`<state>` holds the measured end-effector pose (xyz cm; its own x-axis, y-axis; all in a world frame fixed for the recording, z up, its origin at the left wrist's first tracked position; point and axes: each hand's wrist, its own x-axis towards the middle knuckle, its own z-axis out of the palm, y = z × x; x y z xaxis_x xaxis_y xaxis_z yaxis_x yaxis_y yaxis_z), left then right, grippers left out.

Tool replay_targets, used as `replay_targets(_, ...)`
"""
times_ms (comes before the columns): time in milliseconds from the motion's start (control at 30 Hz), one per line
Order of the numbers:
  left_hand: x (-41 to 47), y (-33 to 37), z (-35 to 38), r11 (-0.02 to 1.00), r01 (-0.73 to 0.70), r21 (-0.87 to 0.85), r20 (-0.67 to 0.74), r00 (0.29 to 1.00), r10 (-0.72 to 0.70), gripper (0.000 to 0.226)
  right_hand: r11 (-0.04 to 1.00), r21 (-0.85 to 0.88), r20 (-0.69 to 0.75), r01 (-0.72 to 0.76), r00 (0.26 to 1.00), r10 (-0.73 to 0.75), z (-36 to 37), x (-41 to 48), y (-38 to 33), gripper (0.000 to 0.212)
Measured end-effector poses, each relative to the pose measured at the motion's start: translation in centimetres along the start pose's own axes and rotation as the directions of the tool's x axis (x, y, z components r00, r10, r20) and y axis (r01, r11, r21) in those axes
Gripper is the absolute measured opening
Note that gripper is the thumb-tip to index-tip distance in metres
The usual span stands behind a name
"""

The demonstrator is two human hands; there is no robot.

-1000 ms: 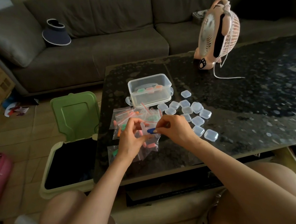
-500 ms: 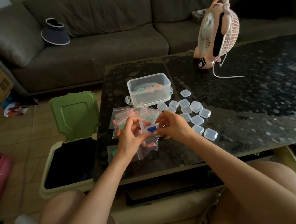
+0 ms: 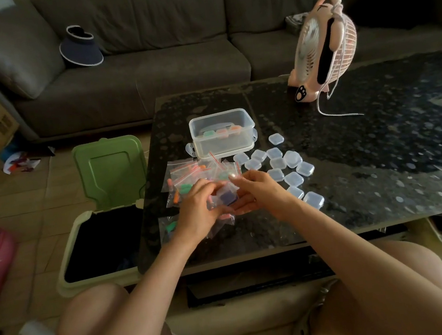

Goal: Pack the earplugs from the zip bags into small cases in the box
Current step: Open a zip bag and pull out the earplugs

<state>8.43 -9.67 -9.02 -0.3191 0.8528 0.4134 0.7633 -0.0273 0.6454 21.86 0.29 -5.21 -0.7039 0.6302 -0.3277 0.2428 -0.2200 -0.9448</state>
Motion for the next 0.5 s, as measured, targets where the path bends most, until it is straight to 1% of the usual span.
replay_targets(100,-0.1,-0.1,0.1,0.999,-0.038,0.028,0.041,0.998,0.037,0.054,0.998,-0.044,-0.035,0.038,0.999,-0.04,0.2,0.0,0.2,0.036)
replay_targets(133,-0.2,0.1,0.1,0.999,-0.04,0.036,0.048,0.998,0.038,0.059,0.997,-0.052,-0.058,0.05,0.997,-0.053,0.2,0.1,0.2,0.038)
replay_targets(200,-0.1,0.3,-0.1,0.999,-0.018,0.028,0.019,1.0,0.018,0.065,0.995,-0.07,-0.106,0.076,0.991,-0.083,0.0,0.4,0.2,0.043)
replay_targets(267,0.0,0.2,-0.5,0.999,0.029,0.035,-0.054,0.998,-0.027,0.061,0.991,-0.074,-0.128,0.115,0.984,-0.123,-0.3,0.5,-0.1,0.04)
replay_targets(367,0.0,-1.1,-1.0,0.983,0.144,0.111,-0.157,0.98,-0.126,0.047,0.977,-0.107,-0.193,0.185,0.96,-0.203,-0.7,0.6,-0.2,0.024)
replay_targets(433,-0.1,-1.7,-1.2,0.967,0.204,0.154,-0.175,0.969,-0.176,0.038,0.968,-0.122,-0.257,0.221,0.935,-0.246,-0.8,0.7,-0.2,0.018)
replay_targets(500,-0.1,-1.9,-1.1,0.958,0.231,0.17,-0.163,0.965,-0.203,0.032,0.971,-0.077,-0.28,0.225,0.93,-0.238,-0.8,0.8,-0.4,0.017)
